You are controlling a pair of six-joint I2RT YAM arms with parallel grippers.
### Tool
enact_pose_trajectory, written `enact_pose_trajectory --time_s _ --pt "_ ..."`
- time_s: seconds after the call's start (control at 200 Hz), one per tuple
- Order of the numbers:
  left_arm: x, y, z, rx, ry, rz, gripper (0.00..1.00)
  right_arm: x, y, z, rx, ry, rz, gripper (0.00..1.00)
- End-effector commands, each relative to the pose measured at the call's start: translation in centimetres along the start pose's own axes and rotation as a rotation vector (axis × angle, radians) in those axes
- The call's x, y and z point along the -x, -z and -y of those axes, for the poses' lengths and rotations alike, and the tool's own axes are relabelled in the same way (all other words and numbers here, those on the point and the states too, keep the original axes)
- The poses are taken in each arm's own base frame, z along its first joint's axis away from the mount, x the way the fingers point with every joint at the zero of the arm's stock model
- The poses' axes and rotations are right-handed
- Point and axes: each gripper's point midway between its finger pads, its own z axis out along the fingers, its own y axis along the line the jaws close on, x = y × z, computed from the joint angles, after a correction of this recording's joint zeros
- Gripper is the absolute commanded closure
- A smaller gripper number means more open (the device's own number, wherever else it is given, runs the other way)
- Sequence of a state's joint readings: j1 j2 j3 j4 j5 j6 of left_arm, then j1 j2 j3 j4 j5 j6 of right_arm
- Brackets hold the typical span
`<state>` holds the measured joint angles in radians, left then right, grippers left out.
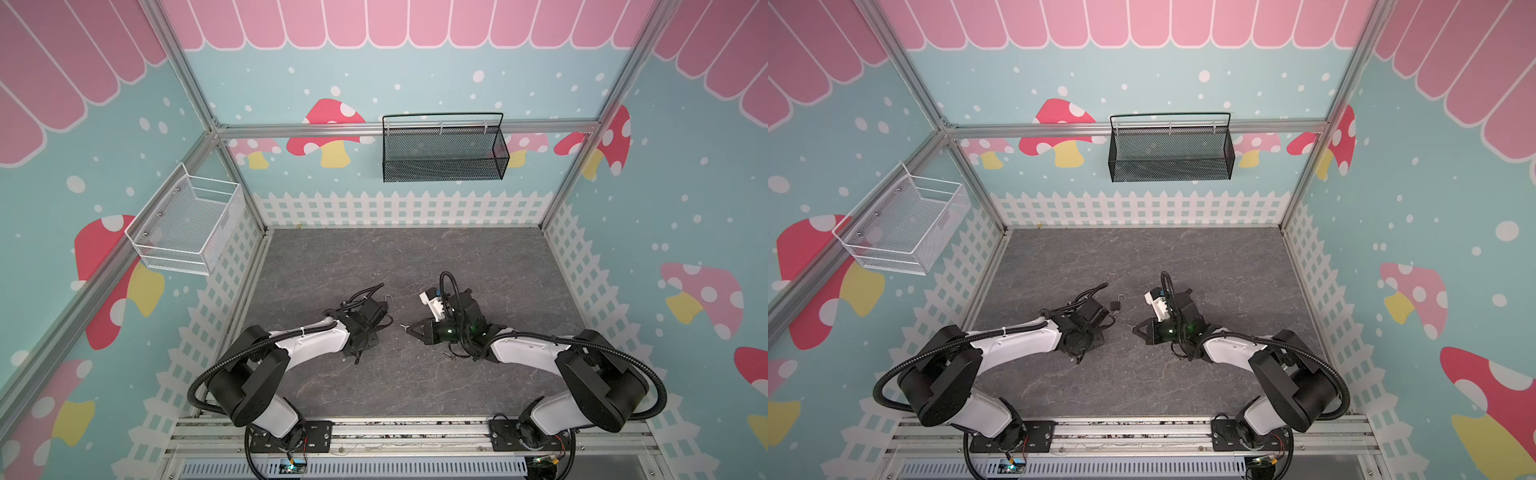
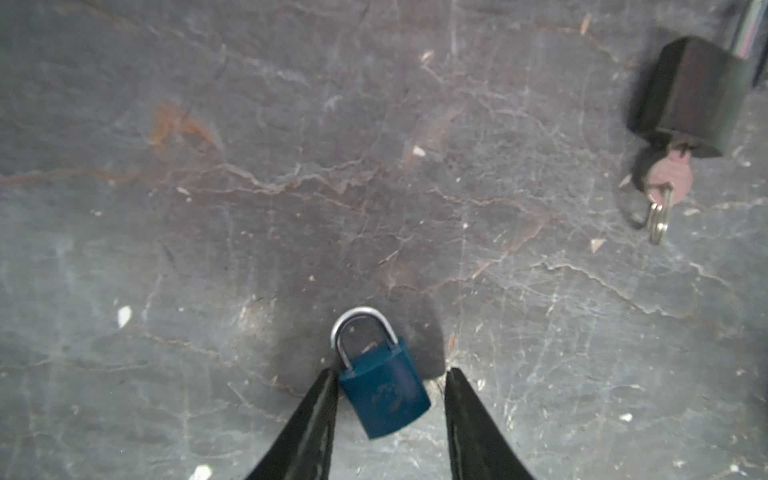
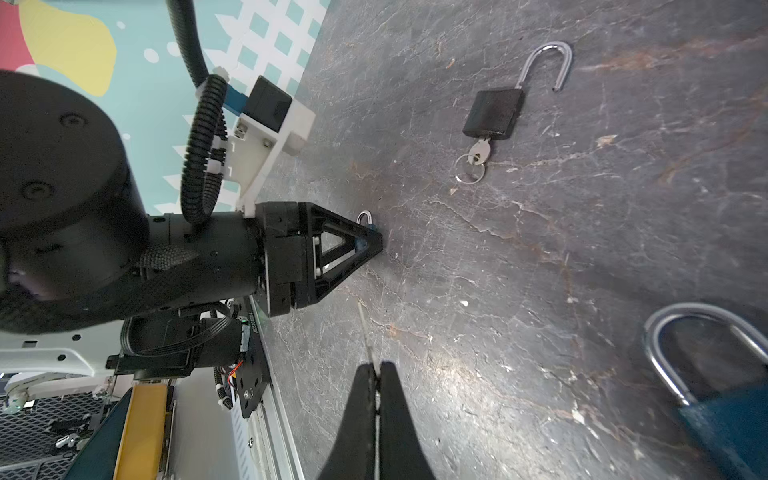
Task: Unlock with the key
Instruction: 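Grasp a blue padlock with the left gripper while the right holds the key, then lift the blue padlock with the left gripper toward the key in the right gripper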
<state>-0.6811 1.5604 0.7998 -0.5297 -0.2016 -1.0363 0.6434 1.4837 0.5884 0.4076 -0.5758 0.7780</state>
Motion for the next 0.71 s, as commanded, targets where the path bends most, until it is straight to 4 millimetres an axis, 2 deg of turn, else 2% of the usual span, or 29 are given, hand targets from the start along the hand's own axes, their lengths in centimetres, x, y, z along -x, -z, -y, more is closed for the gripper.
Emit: enact_pose_trajectory --time_s 0.0,0.29,0.46,0.605,0.7 --pt "0.1 -0.6 0.1 0.019 -0.021 -0.004 0.62 -0.5 0.0 0.2 0.012 -0.002 -0.016 1.00" --pt "-0.9 -1.1 -0.3 0.033 -0.067 -0.051 0.71 -0.4 -0.3 -0.1 0.036 -0.017 -0.035 1.00" --pt "-1.4 -0.9 -1.1 0.031 -0.083 -0.061 0.84 -0.1 0.0 -0.5 0.042 -0.018 -0.022 1.00" --pt "-1.0 0.1 -0.8 0.001 -0.066 -0.042 0.91 0.2 0.2 -0.7 0.038 -0.009 -0.016 1.00" --pt "0.5 1.6 -0.1 -0.042 0.011 0.011 0.94 0.5 0.4 -0.3 -0.004 0.013 -0.010 1.00"
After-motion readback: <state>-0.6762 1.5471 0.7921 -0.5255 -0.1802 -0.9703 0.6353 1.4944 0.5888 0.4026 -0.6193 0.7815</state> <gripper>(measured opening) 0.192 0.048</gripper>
